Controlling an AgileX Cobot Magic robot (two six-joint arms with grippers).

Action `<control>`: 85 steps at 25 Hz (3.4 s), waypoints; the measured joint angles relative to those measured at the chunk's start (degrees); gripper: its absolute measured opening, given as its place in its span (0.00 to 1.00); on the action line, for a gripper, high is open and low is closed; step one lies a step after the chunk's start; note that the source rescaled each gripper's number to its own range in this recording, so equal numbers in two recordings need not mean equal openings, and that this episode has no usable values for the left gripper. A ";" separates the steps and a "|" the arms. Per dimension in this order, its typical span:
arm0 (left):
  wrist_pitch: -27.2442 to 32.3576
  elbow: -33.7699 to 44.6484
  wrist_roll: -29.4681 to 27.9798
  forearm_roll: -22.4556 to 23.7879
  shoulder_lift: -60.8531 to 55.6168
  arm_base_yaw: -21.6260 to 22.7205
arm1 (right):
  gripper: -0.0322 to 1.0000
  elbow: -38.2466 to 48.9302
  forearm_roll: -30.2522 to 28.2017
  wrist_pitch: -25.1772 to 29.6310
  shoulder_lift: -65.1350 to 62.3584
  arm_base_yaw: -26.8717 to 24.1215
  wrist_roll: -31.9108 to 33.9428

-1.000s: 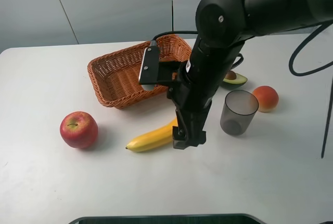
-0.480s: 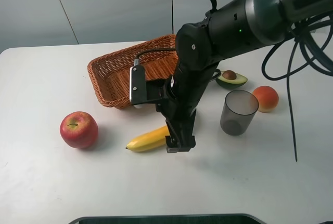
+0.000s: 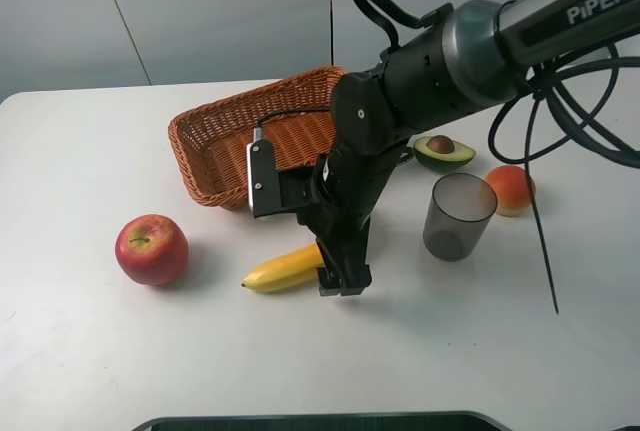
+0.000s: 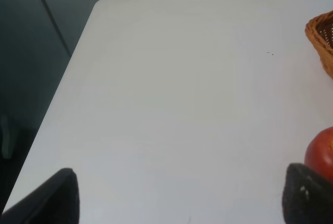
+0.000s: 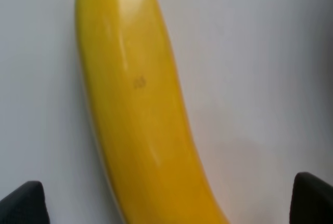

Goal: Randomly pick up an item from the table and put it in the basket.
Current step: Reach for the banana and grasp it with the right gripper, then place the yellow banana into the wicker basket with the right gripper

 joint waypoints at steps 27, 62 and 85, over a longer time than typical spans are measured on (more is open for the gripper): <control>0.00 0.00 0.00 0.00 0.00 0.00 | 0.04 -0.12 -2.01 2.09 1.84 0.00 -1.38; 0.00 0.00 0.00 0.00 0.00 0.00 | 0.04 -0.12 -2.10 13.15 -17.96 0.00 23.87; 0.00 0.00 0.22 0.00 0.00 0.00 | 0.04 -12.74 -3.35 9.98 -16.38 -7.07 28.15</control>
